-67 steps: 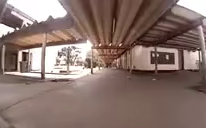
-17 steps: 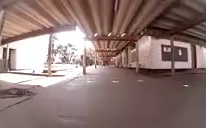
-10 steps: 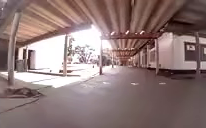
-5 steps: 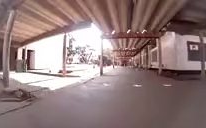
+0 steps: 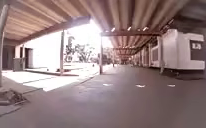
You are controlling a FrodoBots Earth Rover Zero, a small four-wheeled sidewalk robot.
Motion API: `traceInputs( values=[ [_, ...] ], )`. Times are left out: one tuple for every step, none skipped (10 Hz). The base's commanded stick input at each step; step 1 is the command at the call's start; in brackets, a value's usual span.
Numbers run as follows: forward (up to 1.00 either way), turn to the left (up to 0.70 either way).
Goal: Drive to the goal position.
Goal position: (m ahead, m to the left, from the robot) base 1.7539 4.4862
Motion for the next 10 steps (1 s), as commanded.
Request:
traceInputs(
  values=[
    [0.50, 0.00],
    [0.50, 0.00],
    [0.50, 0.00],
    [0.50, 0.00],
    [0.50, 0.50],
    [0.50, 0.50],
    [0.50, 0.50],
    [0.50, 0.50],
    [0.50, 0.00],
    [0.50, 0.00]
  ],
)
